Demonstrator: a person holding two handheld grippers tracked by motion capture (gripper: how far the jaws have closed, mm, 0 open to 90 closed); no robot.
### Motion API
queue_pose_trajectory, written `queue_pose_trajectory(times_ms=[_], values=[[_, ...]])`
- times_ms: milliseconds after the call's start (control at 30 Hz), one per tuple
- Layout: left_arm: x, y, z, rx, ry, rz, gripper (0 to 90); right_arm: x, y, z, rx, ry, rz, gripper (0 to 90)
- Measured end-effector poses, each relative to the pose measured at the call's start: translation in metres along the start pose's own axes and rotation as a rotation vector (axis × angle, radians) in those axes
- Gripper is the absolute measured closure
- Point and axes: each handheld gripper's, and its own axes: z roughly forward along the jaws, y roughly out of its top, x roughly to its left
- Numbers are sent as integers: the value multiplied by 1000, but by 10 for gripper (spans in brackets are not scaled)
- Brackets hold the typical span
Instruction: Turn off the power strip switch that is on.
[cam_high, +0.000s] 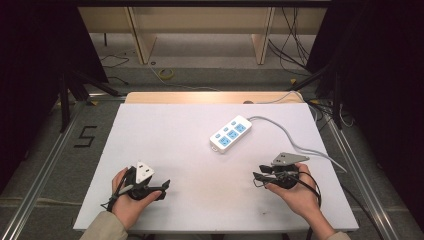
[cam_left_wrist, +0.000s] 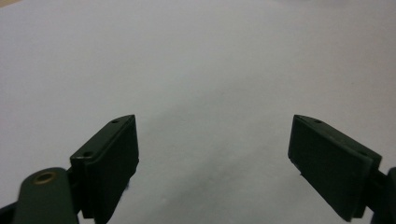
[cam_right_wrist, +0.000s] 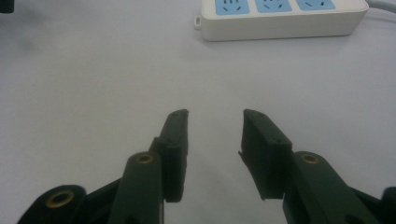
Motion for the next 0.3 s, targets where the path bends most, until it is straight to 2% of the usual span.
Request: queue_pose_trajectory(times_ms=[300], values=[[2,-1,3,14,-3,-8,157,0,-7,-5,-27,0,15,512]])
